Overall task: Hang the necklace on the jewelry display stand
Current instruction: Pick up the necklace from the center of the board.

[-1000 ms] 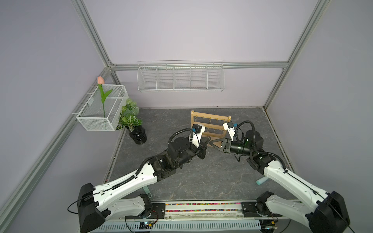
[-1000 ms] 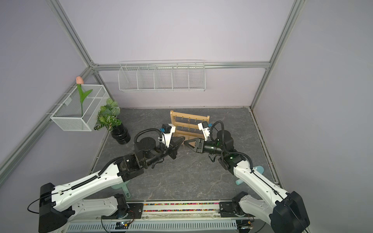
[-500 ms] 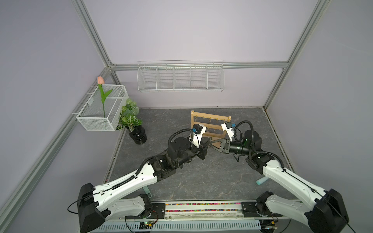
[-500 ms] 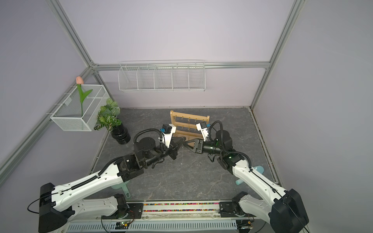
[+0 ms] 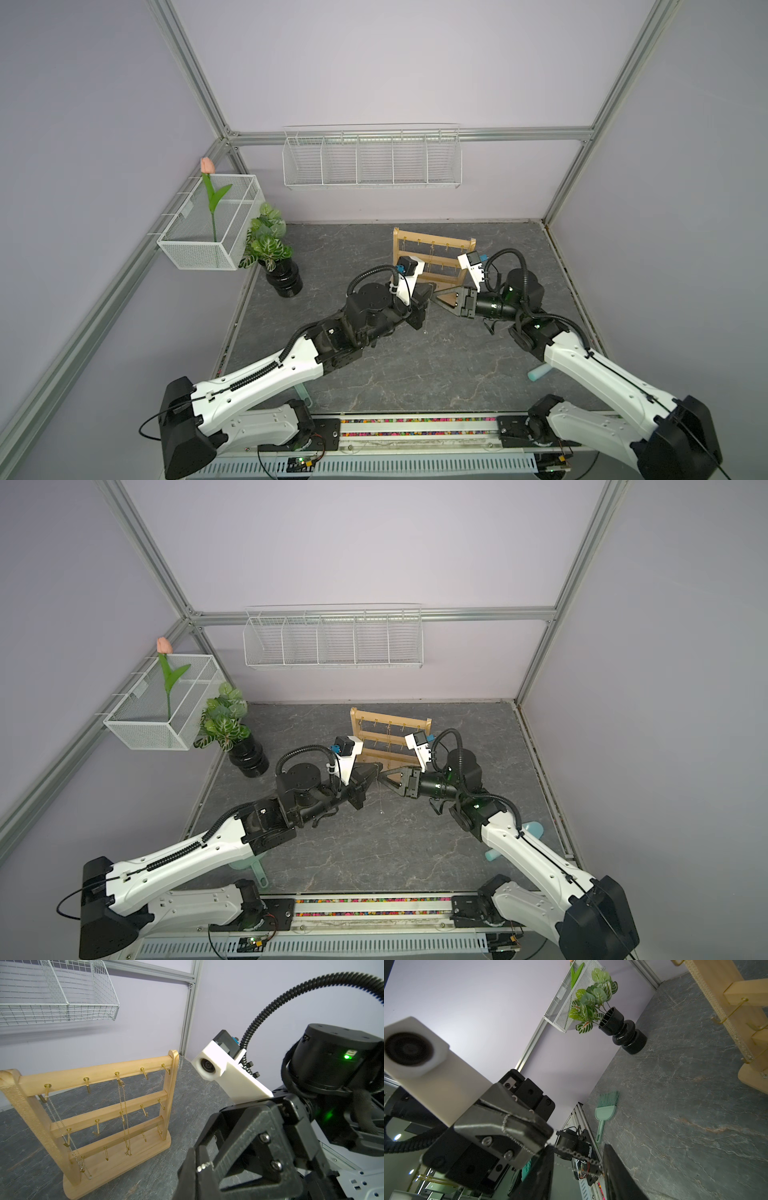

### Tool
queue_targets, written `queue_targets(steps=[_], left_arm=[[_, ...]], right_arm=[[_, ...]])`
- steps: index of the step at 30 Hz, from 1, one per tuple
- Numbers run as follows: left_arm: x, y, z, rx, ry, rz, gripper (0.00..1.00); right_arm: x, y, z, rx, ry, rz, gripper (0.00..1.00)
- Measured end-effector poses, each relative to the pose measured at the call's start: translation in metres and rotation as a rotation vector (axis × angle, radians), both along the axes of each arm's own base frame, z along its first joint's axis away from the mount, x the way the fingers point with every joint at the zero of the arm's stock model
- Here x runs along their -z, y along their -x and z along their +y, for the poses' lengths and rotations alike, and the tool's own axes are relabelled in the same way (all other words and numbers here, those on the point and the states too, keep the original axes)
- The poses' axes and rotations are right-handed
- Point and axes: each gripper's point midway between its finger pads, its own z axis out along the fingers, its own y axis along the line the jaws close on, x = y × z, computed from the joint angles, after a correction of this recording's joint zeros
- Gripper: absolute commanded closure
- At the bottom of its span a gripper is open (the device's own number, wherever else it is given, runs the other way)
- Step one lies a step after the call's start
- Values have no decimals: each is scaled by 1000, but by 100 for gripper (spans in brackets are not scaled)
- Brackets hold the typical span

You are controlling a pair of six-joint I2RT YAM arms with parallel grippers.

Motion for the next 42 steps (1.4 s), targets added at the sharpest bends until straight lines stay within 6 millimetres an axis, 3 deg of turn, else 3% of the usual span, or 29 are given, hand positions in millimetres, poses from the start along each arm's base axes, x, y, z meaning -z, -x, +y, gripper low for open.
queue_targets(steps=[11,26,35,42], left_arm=[[-4,5,-1,31,12,-2,100],[-35,9,4,34,92,-51,100],[-51,9,5,29,120,-81,100],[-53,9,5,29,123,-82,100]], right_arm=[[10,-3,7,-18,12,20,55],[26,-6,17,-21,36,25,50],[41,-9,16,0,64,25,63],[47,-13,14,27,79,7,76]])
